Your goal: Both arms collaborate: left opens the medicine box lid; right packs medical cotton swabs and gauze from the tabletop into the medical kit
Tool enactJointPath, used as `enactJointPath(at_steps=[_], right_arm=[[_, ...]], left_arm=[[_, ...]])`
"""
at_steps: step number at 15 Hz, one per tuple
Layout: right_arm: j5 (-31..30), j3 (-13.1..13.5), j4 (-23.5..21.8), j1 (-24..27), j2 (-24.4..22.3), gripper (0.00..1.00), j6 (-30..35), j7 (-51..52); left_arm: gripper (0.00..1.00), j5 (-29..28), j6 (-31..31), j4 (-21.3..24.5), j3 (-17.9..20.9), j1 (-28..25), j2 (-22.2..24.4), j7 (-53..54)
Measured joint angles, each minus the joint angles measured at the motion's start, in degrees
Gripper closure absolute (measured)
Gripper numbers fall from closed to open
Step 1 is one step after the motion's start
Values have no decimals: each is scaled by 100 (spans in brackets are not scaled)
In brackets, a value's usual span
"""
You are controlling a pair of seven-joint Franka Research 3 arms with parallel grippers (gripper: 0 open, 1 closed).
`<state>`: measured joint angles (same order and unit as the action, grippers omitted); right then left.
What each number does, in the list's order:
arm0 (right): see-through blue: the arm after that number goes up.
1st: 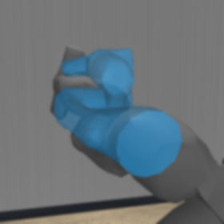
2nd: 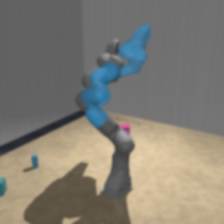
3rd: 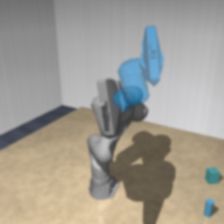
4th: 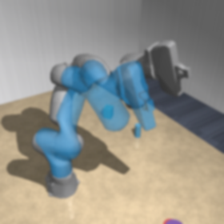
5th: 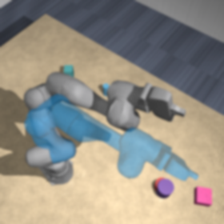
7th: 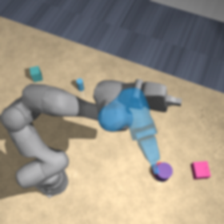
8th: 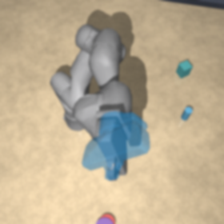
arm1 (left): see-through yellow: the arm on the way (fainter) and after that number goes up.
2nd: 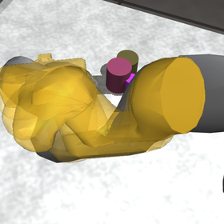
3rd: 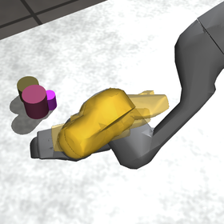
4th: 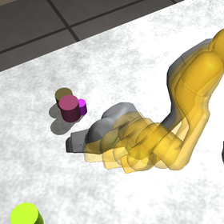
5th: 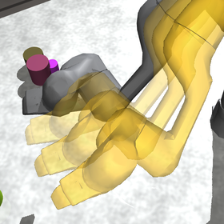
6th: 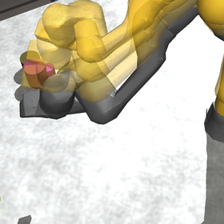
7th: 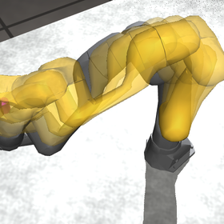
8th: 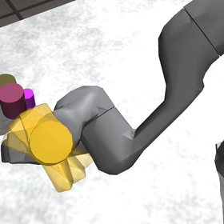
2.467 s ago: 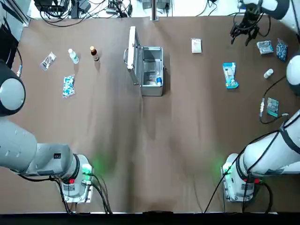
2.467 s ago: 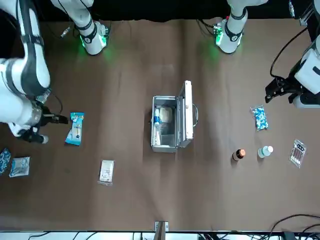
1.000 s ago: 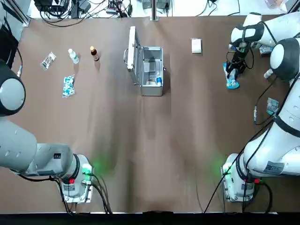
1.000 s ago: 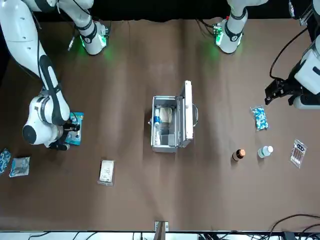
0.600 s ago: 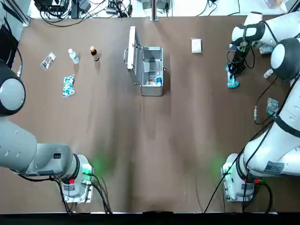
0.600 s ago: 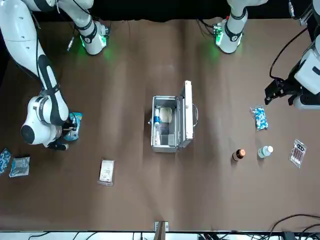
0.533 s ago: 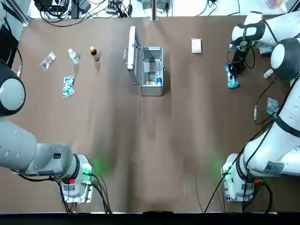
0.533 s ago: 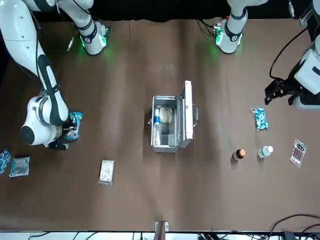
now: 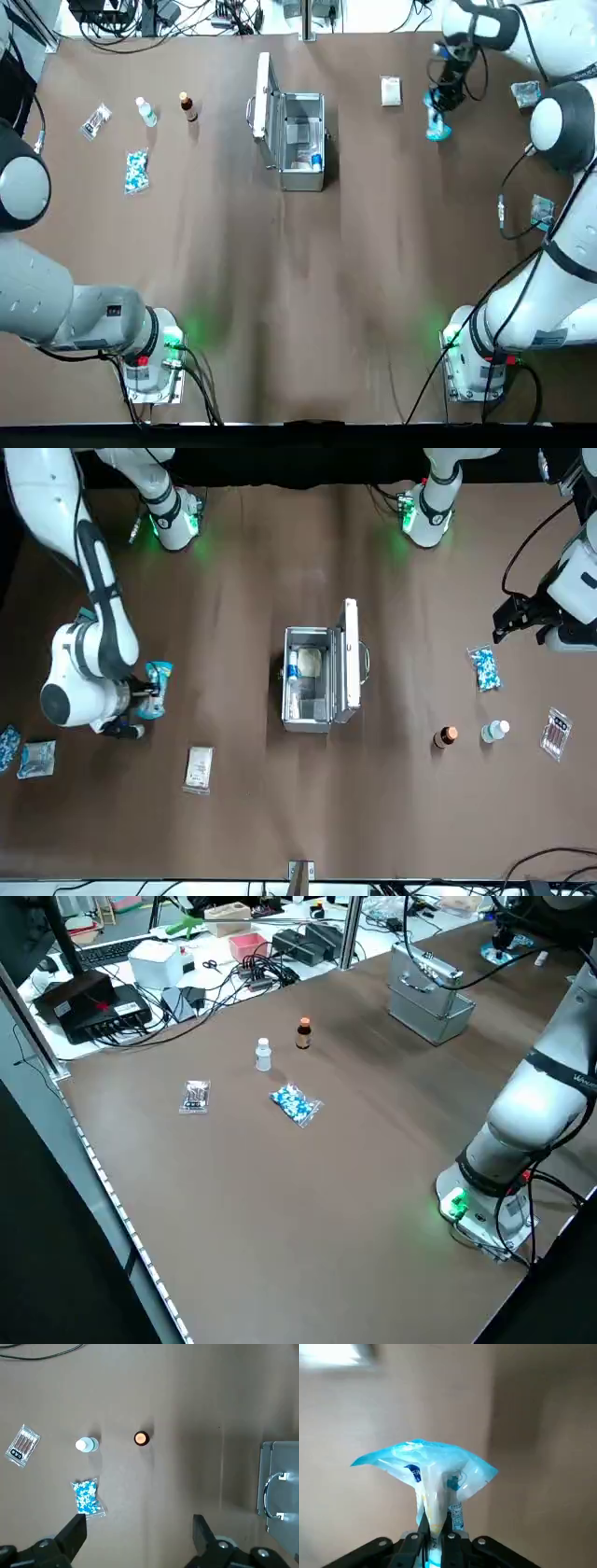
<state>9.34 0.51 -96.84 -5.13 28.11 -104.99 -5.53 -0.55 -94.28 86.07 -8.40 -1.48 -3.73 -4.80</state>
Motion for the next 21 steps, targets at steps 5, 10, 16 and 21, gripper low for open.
enactJointPath(at_steps=[5, 10, 16, 21], right_arm=[[453, -60, 537, -1269, -119, 88, -17, -1318], [1618, -55, 627, -2167, -107, 88, -674, -1598], [2115, -56, 796, -3170, 384, 88, -2033, -2600], [2127, -53, 1050, -3548, 797, 72, -2154, -2917]], left_arm=[[0, 0, 0, 15, -4, 6, -3, 0], [0, 0, -1, 17, -4, 6, -3, 0], [0, 0, -1, 17, -4, 5, -3, 0], [0, 0, -1, 17, -4, 5, -3, 0]])
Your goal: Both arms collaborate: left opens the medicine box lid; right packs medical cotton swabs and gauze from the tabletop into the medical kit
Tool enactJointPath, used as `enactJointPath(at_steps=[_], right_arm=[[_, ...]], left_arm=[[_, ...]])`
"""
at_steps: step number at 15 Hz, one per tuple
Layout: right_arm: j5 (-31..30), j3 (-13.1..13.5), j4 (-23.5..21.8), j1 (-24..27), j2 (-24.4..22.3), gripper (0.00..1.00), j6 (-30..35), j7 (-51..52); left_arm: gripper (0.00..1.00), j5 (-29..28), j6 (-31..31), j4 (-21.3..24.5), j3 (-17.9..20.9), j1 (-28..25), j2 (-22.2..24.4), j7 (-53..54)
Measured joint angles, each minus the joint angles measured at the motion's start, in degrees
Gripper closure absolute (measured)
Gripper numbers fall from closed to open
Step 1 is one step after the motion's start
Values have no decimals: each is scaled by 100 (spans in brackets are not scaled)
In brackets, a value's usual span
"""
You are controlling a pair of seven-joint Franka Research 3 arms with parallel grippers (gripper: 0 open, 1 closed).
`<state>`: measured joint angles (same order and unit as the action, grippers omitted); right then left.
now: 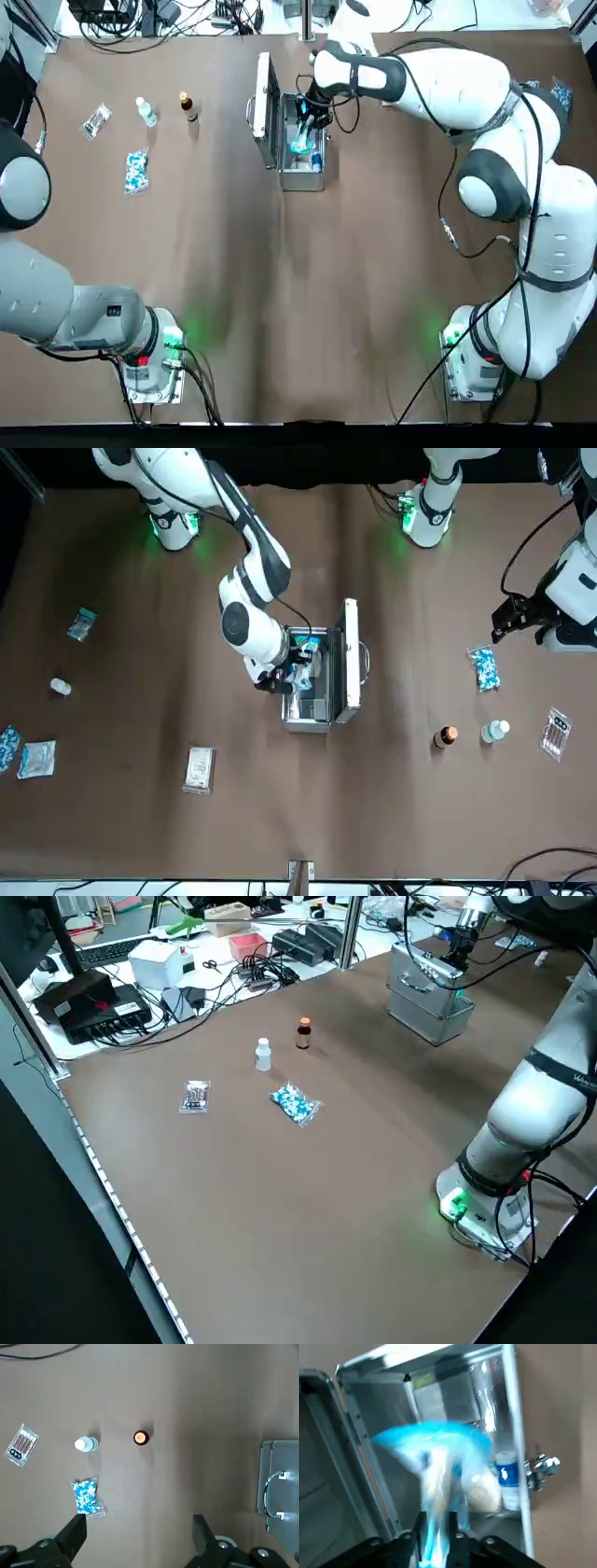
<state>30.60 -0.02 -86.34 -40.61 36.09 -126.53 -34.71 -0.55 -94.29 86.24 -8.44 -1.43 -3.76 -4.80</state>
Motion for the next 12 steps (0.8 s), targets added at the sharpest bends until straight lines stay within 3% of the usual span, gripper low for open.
enactJointPath(at_steps=[7, 12], right_arm=[[-111, 140, 196, -66, 3, 9, 1, -57], [-1129, 676, 236, 79, 4, 7, 60, -51]], left_arm=[[0, 0, -1, 0, 0, -2, 0, 0], [0, 0, -1, 0, -1, 2, 0, 0]])
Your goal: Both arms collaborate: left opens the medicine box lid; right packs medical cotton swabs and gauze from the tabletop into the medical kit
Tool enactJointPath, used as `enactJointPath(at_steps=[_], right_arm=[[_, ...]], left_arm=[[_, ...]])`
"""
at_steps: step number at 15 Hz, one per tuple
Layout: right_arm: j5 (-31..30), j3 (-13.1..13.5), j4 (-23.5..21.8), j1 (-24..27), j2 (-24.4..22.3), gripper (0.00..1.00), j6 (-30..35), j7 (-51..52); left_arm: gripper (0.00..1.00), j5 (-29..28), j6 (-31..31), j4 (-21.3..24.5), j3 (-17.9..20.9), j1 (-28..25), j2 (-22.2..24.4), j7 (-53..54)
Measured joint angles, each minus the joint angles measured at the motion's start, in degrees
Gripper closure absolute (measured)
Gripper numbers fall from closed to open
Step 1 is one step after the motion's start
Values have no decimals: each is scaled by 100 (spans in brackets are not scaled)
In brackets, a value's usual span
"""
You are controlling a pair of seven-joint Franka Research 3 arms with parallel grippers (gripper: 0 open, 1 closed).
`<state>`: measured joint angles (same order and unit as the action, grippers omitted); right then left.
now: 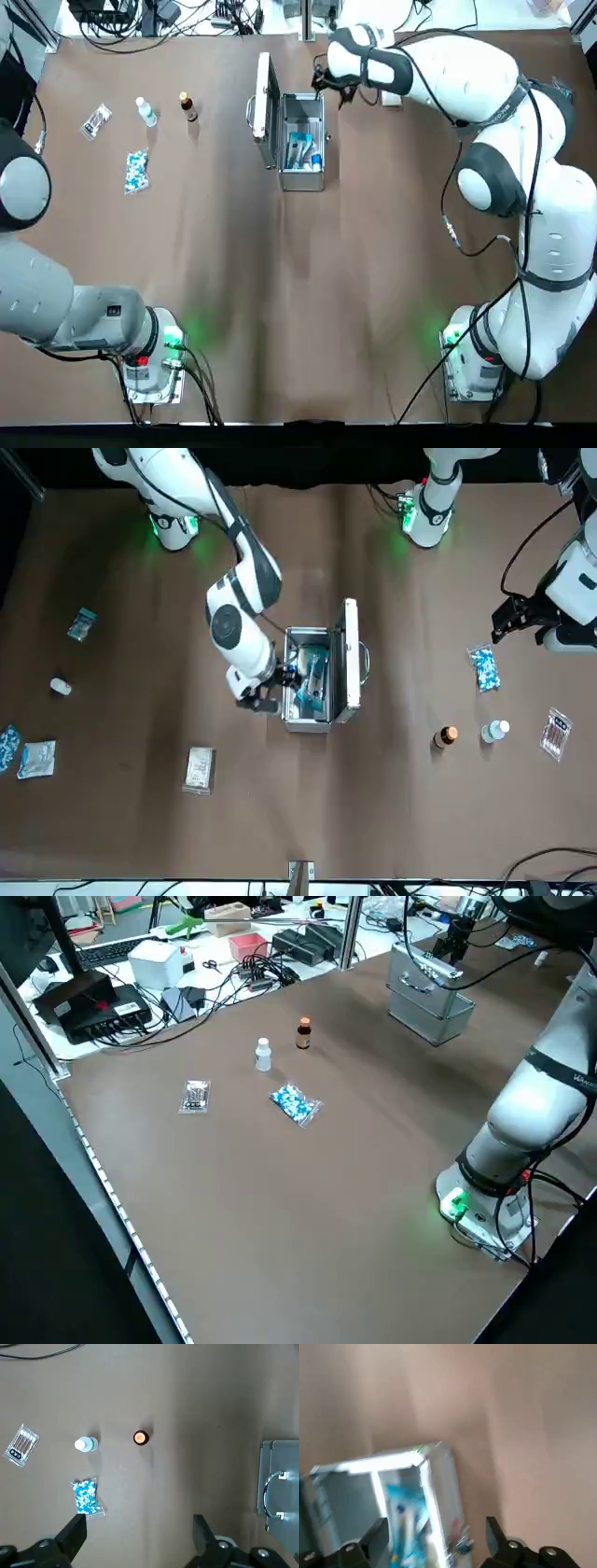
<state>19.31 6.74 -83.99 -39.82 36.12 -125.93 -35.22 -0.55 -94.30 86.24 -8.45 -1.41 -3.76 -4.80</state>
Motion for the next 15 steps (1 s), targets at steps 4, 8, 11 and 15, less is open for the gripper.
enactJointPath(at_steps=[4, 8, 11, 15], right_arm=[[-513, 443, 71, 256, -1, 7, 68, 544], [-554, 501, 80, 945, 12, 7, 157, 2088], [-553, 499, 41, 1381, 153, 7, 176, 2759], [-553, 491, 43, 1592, 617, 7, -274, 2868]], left_arm=[[0, 0, 0, 0, -12, 3, 0, 0], [0, 0, -1, 0, -21, 3, 0, 0], [0, 0, -1, 1, -23, 3, 0, 0], [0, 0, -1, 2, -24, 4, -1, 0]])
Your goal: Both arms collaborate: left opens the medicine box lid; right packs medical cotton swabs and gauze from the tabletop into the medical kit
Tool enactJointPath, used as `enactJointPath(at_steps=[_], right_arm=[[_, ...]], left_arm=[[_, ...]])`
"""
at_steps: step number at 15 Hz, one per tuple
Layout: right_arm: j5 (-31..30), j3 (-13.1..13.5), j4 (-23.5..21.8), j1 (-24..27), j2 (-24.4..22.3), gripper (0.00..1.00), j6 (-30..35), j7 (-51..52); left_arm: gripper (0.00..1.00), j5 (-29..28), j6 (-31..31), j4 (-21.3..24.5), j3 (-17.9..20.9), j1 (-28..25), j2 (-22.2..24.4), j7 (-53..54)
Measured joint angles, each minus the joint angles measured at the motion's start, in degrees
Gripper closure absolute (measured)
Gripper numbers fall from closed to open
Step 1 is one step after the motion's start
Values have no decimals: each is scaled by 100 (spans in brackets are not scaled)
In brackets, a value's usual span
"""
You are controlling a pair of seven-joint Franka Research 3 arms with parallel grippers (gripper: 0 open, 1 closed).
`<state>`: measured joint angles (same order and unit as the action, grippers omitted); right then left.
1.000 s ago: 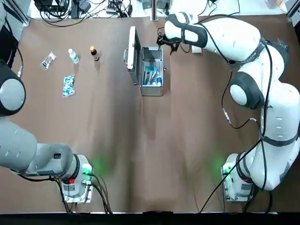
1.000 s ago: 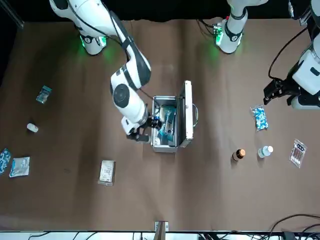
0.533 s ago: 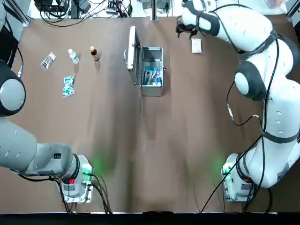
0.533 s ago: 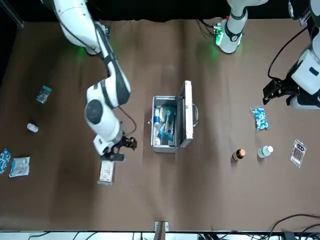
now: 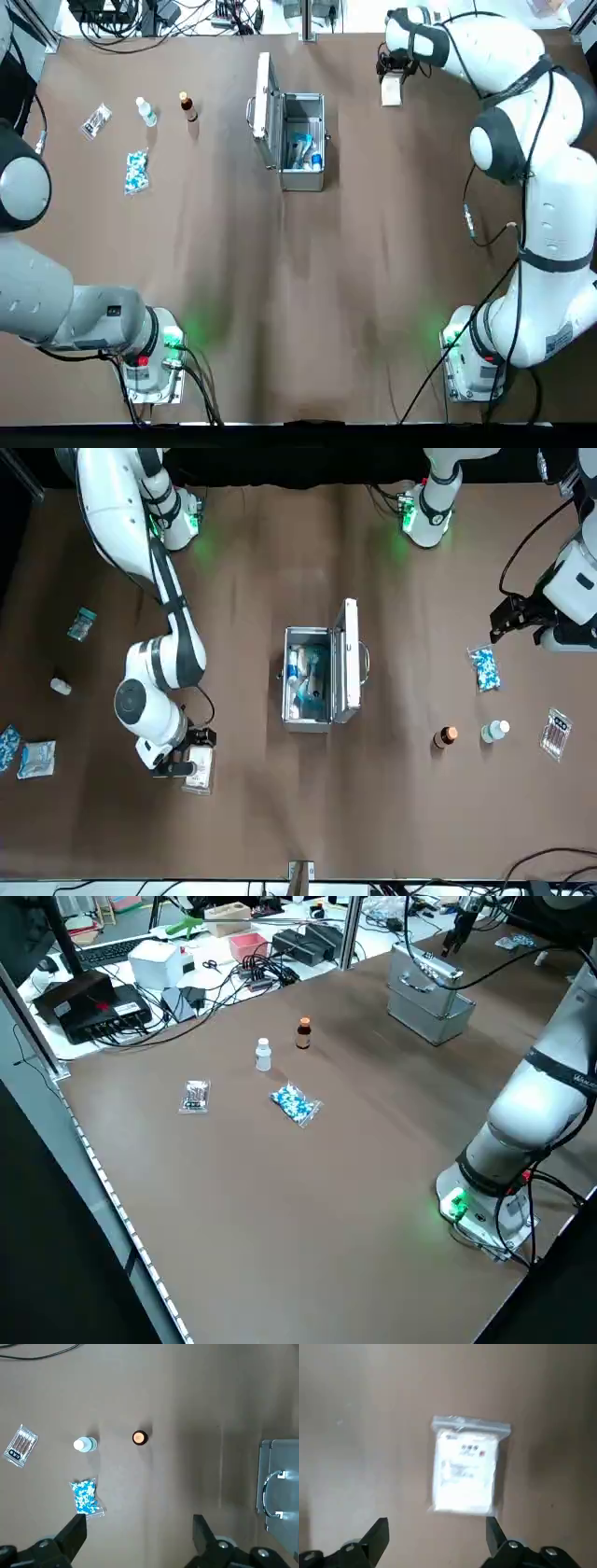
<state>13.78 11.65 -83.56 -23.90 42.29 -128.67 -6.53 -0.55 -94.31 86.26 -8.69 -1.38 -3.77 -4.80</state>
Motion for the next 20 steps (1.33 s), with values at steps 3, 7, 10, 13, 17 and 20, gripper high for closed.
enactJointPath(at_steps=[3, 7, 10, 13, 17, 20], right_arm=[[0, -5, 3, 97, 336, 7, -527, 0], [0, -6, 120, 135, 571, 7, -675, 0], [0, -37, 273, 134, 734, 7, -686, 0], [-2, -48, 299, 122, 826, 9, -736, 8], [-4, -49, 304, 122, 859, 11, -756, 17], [-4, -56, 306, 120, 869, 22, -759, 18]], left_arm=[[0, 0, 0, 2, -1, 1, -1, 0], [0, 0, 0, 2, -1, 1, -2, 0], [0, 0, 0, 2, -1, 1, -2, 0], [0, 0, 0, 3, -3, 1, -2, 0], [0, 0, -2, 3, -6, 1, -2, 0], [0, 0, -3, 3, -7, 1, -2, 0]])
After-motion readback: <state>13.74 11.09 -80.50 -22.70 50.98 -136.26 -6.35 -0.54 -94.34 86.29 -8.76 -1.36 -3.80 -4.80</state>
